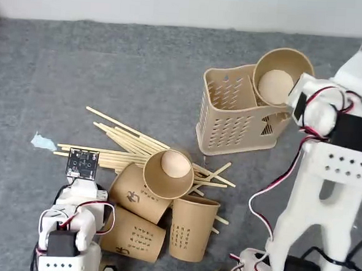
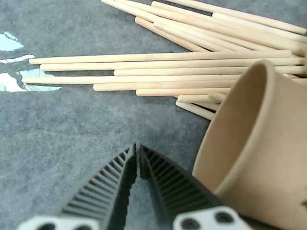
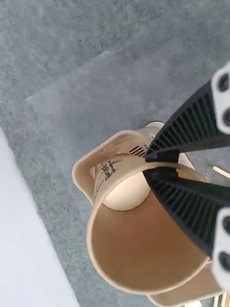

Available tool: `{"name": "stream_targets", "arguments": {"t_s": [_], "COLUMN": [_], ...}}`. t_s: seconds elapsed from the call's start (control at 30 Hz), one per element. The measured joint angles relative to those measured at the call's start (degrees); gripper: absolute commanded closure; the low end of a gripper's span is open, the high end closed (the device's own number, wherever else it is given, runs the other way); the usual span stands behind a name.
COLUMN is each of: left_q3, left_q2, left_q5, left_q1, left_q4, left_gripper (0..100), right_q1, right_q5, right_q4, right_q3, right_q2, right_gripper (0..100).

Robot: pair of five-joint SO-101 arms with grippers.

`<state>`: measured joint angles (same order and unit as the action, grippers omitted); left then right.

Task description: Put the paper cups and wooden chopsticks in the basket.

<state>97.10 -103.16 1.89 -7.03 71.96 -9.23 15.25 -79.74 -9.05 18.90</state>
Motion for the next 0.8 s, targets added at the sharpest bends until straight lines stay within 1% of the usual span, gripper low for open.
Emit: {"name": "stream_targets", "arguments": {"t_s": [0.17,0.23,0.33,0.43,0.53,0.7,0.8], "left_q3": [0.0,0.0,0.0,0.0,0.0,0.0,0.0], "left_q2": [0.0,0.0,0.0,0.0,0.0,0.0,0.0], "left_q5": [0.0,0.0,0.0,0.0,0.0,0.0,0.0], "left_q1": [0.0,0.0,0.0,0.0,0.0,0.0,0.0], "left_q4": [0.0,0.0,0.0,0.0,0.0,0.0,0.0], "left_gripper": [99,99,99,99,99,99,99], "right_q1": [0.1,0.0,0.6,2.1,5.6,14.0,17.8], "right_q5": [0.4,0.4,0.4,0.4,0.4,0.4,0.4], "right_q4": [0.3,0.5,0.5,0.0,-5.3,-18.7,-20.7], "right_q3": [0.0,0.0,0.0,-2.7,-7.2,-12.7,-13.0], "right_q2": [0.0,0.0,0.0,-0.1,0.0,0.0,0.0], "right_gripper": [74.1,71.3,72.7,76.7,80.1,80.8,80.9]}}
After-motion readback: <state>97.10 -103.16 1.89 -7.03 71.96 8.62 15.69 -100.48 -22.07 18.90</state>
